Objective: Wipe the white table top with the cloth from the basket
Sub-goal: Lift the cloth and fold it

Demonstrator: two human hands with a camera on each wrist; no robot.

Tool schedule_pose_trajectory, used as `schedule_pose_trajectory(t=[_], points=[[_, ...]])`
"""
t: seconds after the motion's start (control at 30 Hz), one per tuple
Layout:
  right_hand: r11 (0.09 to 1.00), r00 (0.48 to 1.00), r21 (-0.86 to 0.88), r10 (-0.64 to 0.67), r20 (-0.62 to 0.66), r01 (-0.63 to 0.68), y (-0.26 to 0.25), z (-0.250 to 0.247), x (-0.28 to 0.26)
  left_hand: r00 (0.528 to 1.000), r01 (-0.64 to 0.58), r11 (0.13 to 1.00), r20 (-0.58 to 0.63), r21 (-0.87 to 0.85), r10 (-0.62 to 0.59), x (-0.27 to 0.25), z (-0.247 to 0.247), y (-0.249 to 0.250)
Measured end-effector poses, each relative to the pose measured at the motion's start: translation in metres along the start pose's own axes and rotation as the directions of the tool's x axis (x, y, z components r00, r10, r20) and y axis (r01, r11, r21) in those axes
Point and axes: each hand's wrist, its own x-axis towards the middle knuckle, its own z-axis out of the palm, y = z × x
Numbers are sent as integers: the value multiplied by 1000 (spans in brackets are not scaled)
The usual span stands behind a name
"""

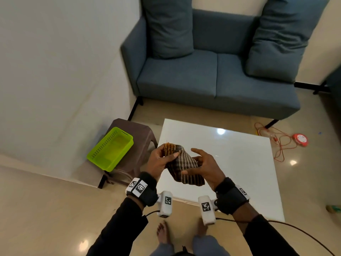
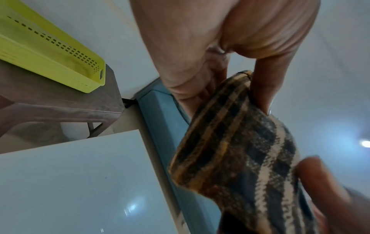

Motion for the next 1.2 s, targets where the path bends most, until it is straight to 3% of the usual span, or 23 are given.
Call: schedule_pose_trajectory(t=[0.13, 0.3, 0.43, 0.53, 0.63, 0.73, 0.93, 1.1, 1.2], points=[[999, 999, 40, -34, 29, 33, -7, -18, 11, 1000, -20, 999, 8, -28, 20, 6, 2, 1], [987, 992, -105, -114, 56, 120, -36, -45, 21, 1000, -13, 1000, 25, -4, 13, 22, 17, 2], [925, 968, -298, -195, 159, 236, -74, -65, 32, 996, -74, 960, 68, 269, 57, 42, 29, 14], [886, 958, -382, -190, 215, 262, -106, -82, 37, 989, -42, 907, 143, 418, -20, 54, 48, 38], [890, 948, -367, -178, 263, 269, -135, -105, 40, 970, -28, 920, 234, 391, -70, 64, 73, 63], [893, 943, -347, -201, 264, 288, -156, -134, 41, 978, -81, 902, 208, 424, -10, 67, 89, 78], [925, 933, -260, -197, 303, 279, -165, -171, 42, 970, -222, 775, 217, 591, 112, 71, 106, 84], [936, 935, -250, -165, 313, 249, -171, -176, 43, 953, -169, 915, 297, 367, 57, 69, 138, 86], [988, 966, -74, -112, 231, 132, -166, -192, 47, 969, -141, 930, 239, 339, 60, 70, 141, 89]])
